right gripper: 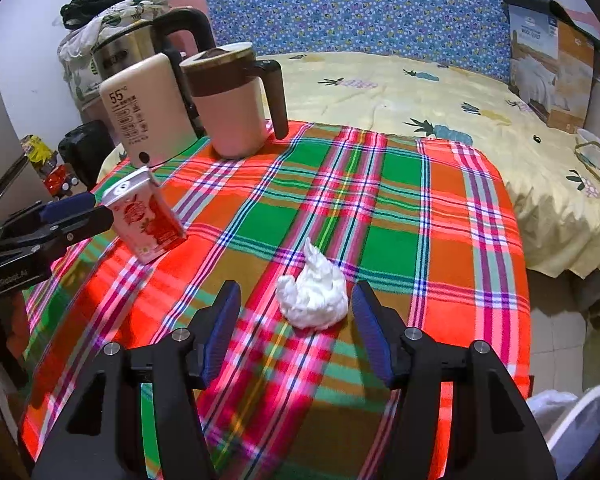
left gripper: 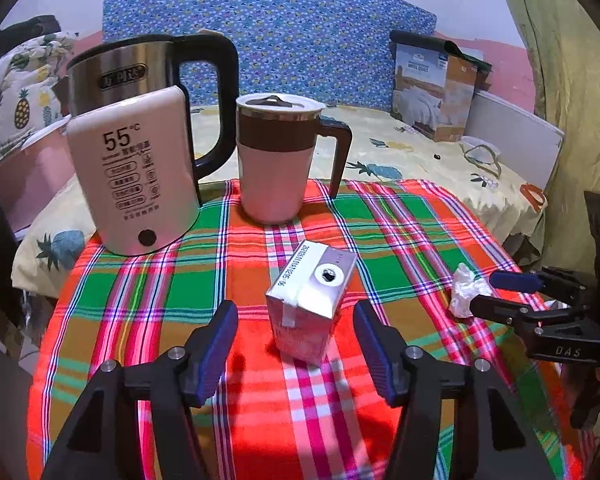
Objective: Collect trash
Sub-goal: 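Grasp the pink-and-white juice carton with the left gripper while the right grasps the white tissue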
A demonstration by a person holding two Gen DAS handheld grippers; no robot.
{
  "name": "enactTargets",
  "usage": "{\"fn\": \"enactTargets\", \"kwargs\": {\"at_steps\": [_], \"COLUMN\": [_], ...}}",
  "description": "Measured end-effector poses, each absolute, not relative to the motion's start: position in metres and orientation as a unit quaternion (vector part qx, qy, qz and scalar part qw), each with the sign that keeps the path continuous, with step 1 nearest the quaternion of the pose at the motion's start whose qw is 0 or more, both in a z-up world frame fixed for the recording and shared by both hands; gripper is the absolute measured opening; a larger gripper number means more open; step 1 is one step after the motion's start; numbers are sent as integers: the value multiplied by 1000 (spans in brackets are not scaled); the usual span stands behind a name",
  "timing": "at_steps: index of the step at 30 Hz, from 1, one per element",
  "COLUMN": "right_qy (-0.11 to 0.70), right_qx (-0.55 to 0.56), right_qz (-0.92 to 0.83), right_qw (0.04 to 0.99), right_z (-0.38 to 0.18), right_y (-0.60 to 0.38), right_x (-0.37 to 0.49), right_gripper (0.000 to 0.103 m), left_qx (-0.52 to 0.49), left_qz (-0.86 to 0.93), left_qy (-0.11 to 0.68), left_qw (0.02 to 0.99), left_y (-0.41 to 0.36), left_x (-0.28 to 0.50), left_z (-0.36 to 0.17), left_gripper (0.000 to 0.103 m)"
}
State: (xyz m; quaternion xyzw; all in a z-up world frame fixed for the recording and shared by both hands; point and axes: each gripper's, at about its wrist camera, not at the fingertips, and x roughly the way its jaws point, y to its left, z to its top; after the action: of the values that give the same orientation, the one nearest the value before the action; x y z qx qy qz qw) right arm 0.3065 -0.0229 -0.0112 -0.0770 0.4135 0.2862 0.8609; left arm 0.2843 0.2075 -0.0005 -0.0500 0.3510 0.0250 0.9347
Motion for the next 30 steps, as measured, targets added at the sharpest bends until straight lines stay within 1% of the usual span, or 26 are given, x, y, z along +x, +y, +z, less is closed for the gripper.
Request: {"fn": "enactTargets", "kwargs": {"at_steps": [7, 11, 12, 13, 14, 15, 16, 19, 30], "right_qy": [427, 448, 448, 447, 447, 447, 445, 438, 430], "right_qx": [-84, -82, -80, -81, -82, -80, -80, -88, -69], "right_qz": [271, 253, 254, 252, 251, 252, 251, 255, 257], "right_qw": [859, 854, 853, 854, 855, 855, 856, 858, 862], "right_z": [-21, -29, -30, -30, -30, -30, -29, -26, -9], "right_y": [-17, -17, -17, -18, -18, -18, -18, -16, -32], "right_x": [320, 326, 326, 326, 325, 324, 323, 319, 298], "right_gripper": [60, 59, 54, 40, 37, 36, 34, 32, 32], "left_qx": [-39, -38, -38, -35, -32, -31, -30, -36, -40], "left_qz": [16, 3, -1, -1, 0, 1, 4, 9, 31], "left_qy": [355, 352, 351, 353, 355, 357, 357, 357, 363], "left_qw": [934, 935, 935, 935, 934, 934, 934, 933, 930], "left_y": [209, 204, 202, 200, 197, 195, 194, 191, 164], "left_x": [299, 303, 304, 304, 305, 306, 305, 302, 275], "left_z": [-12, -14, -15, -16, -17, -18, -18, -17, 3], "left_gripper": [60, 59, 52, 47, 38, 36, 36, 36, 36]}}
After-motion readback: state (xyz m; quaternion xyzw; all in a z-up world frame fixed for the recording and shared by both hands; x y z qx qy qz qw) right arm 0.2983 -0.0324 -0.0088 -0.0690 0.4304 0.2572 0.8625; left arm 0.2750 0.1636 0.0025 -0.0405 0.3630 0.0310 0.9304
